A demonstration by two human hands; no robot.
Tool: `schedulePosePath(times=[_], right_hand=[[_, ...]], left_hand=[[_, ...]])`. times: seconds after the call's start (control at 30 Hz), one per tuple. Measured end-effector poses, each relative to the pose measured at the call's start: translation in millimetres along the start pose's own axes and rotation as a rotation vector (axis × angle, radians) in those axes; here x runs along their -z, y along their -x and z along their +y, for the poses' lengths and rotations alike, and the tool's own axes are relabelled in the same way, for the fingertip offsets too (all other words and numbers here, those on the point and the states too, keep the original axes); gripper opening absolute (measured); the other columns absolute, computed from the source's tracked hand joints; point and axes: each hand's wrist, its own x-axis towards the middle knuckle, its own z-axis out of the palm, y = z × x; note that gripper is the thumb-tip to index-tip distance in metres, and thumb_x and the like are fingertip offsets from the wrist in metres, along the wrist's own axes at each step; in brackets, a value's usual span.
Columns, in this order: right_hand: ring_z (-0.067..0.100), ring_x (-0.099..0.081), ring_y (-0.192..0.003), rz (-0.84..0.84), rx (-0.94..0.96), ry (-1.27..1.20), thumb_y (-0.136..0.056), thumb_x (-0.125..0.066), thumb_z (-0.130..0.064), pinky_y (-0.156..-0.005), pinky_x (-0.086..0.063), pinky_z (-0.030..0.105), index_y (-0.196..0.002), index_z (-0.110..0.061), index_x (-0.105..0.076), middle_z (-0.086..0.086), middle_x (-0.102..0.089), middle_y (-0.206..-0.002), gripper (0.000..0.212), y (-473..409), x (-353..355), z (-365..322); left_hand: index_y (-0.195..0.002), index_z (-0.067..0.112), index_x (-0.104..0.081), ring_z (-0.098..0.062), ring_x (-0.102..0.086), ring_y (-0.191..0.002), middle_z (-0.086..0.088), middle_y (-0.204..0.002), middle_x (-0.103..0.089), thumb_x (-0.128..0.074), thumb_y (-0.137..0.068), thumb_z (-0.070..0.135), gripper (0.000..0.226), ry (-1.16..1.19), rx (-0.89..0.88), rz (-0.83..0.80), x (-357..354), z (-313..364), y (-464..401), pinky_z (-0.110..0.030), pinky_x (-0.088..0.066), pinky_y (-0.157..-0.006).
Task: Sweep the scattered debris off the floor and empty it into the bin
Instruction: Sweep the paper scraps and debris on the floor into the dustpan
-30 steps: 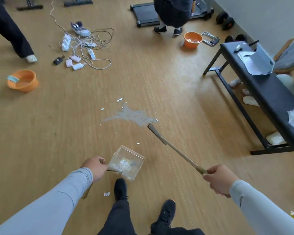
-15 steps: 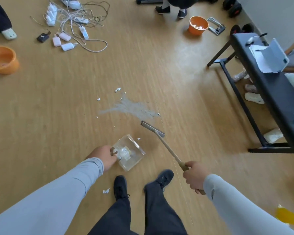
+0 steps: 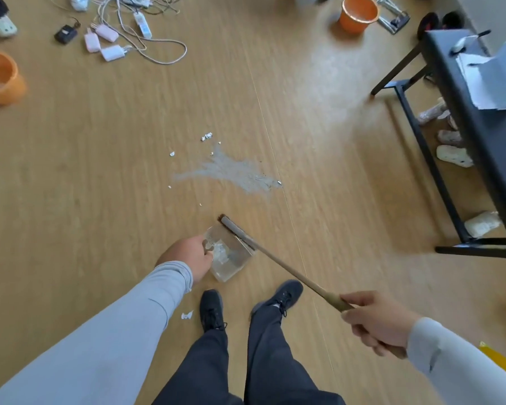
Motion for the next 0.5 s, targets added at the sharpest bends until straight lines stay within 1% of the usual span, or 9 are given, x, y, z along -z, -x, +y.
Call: schedulePosePath(times=[0.07,0.1,0.2,0.27,0.33,0.4,0.5], right_hand=[[0.016,-0.038,-0.045,0.063,0.006,-0.006,-0.094,-0.053,-0.012,-0.044,-0.032,0.026,-0.122,-0.037,-0.056,0.006,-0.055,-0.065,0.037,6,0,5],[0.017,-0.039,-0.047,0.095,0.025,-0.022,-0.094,-0.052,-0.012,-0.044,-0.032,0.026,-0.121,-0.038,-0.056,0.006,-0.054,-0.066,0.037,1,-5,5],[0.019,-0.039,-0.051,0.143,-0.006,0.048,-0.094,-0.047,-0.01,-0.045,-0.033,0.025,-0.116,-0.034,-0.06,0.007,-0.05,-0.069,0.036,-27,-26,-8],[0.019,-0.038,-0.049,0.137,-0.008,0.1,-0.092,-0.045,-0.007,-0.046,-0.033,0.024,-0.115,-0.028,-0.064,0.008,-0.049,-0.07,0.036,-42,-39,-19],[0.018,-0.041,-0.043,0.091,0.005,0.103,-0.091,-0.048,-0.005,-0.043,-0.034,0.023,-0.114,-0.021,-0.066,0.009,-0.052,-0.068,0.033,-42,-40,-26],[0.016,-0.04,-0.042,0.029,-0.015,0.025,-0.091,-0.05,-0.006,-0.042,-0.034,0.022,-0.111,-0.021,-0.065,0.008,-0.053,-0.065,0.03,-28,-29,-25],[0.016,-0.041,-0.045,0.012,-0.008,-0.061,-0.091,-0.055,-0.011,-0.044,-0.034,0.024,-0.112,-0.026,-0.063,0.007,-0.056,-0.063,0.027,1,-7,-9]], left_hand=[[-0.108,0.026,-0.062,-0.023,-0.064,-0.081,0.005,-0.085,-0.061,-0.051,-0.096,0.041,0.022,0.007,0.002,0.002,1,-1,0,-0.031,-0.05,-0.068],[-0.113,0.025,-0.062,-0.023,-0.063,-0.082,0.005,-0.088,-0.061,-0.051,-0.096,0.041,0.026,0.004,0.002,0.002,1,-1,0,-0.031,-0.049,-0.069],[-0.119,0.024,-0.061,-0.023,-0.063,-0.083,0.004,-0.091,-0.06,-0.05,-0.096,0.042,0.031,-0.002,0.003,-0.004,1,-2,-1,-0.031,-0.049,-0.069],[-0.119,0.025,-0.06,-0.022,-0.063,-0.083,0.003,-0.093,-0.061,-0.051,-0.096,0.042,0.03,-0.001,0.007,-0.009,2,-4,0,-0.03,-0.049,-0.069],[-0.114,0.025,-0.061,-0.023,-0.063,-0.084,0.002,-0.097,-0.065,-0.052,-0.095,0.041,0.026,0.023,0.011,-0.021,2,-5,-1,-0.03,-0.048,-0.069],[-0.104,0.025,-0.062,-0.022,-0.065,-0.084,0.002,-0.097,-0.067,-0.054,-0.092,0.04,0.021,0.079,0.022,-0.077,2,-4,0,-0.03,-0.05,-0.07],[-0.097,0.027,-0.061,-0.024,-0.067,-0.088,0.001,-0.097,-0.068,-0.058,-0.088,0.037,0.014,0.208,0.044,-0.187,5,-6,9,-0.032,-0.054,-0.077]])
